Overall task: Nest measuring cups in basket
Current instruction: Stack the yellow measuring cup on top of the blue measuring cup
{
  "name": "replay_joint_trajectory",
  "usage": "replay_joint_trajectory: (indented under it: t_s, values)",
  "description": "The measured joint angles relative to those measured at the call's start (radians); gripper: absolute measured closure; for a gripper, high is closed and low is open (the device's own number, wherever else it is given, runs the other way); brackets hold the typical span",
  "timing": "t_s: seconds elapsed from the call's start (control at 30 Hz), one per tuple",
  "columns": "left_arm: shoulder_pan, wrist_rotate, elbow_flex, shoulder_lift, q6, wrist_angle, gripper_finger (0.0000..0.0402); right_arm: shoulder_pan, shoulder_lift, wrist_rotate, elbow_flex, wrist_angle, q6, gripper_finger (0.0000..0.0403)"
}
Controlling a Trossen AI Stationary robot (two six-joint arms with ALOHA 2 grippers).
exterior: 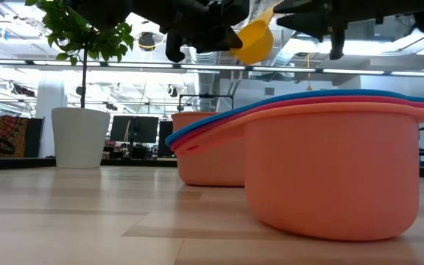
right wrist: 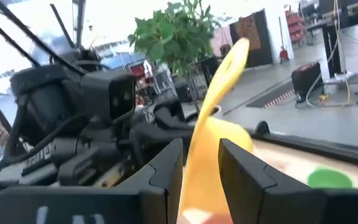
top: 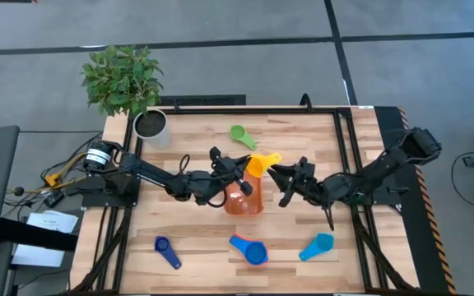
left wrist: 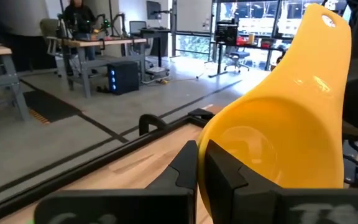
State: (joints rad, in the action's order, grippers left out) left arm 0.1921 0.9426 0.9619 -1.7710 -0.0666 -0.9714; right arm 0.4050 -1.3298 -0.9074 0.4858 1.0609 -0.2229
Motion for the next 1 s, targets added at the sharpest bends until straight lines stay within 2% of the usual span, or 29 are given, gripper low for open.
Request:
replay_joint_trajectory:
  t_s: [0.13, 0.37, 0.53, 0.6, 0.67, 0.83, 1.0]
  values:
    - [0.000, 0.005, 0.000, 0.000, -0.014, 0.000, 0.0401, -0.017, -0.013, 0.034, 0.000, 0.080, 0.050, 0.0281]
    - [0.000, -0.015, 0.000, 0.000, -0.015, 0.000, 0.0401, -0.055, -0.011, 0.046, 0.000, 0.099, 0.064, 0.0296]
    - [0.000, -0.023, 0.000, 0.000, -0.014, 0.017, 0.0401, -0.060, -0.011, 0.064, 0.000, 0.091, 0.075, 0.0351]
    - [0.000, -0.053, 0.000, 0.000, -0.014, 0.037, 0.0401, -0.059, -0.011, 0.075, 0.000, 0.092, 0.091, 0.0382]
    - [-0.002, -0.098, 0.000, 0.000, -0.011, 0.062, 0.0397, -0.058, -0.011, 0.083, 0.000, 0.084, 0.113, 0.0391]
    - [0.001, -0.166, 0.000, 0.000, 0.021, 0.126, 0.0372, -0.066, 0.027, 0.139, 0.000, 0.014, 0.107, 0.0396]
    - [0.030, -0.182, 0.001, 0.001, -0.003, 0.150, 0.0342, -0.091, 0.139, 0.229, 0.000, -0.167, 0.051, 0.0398]
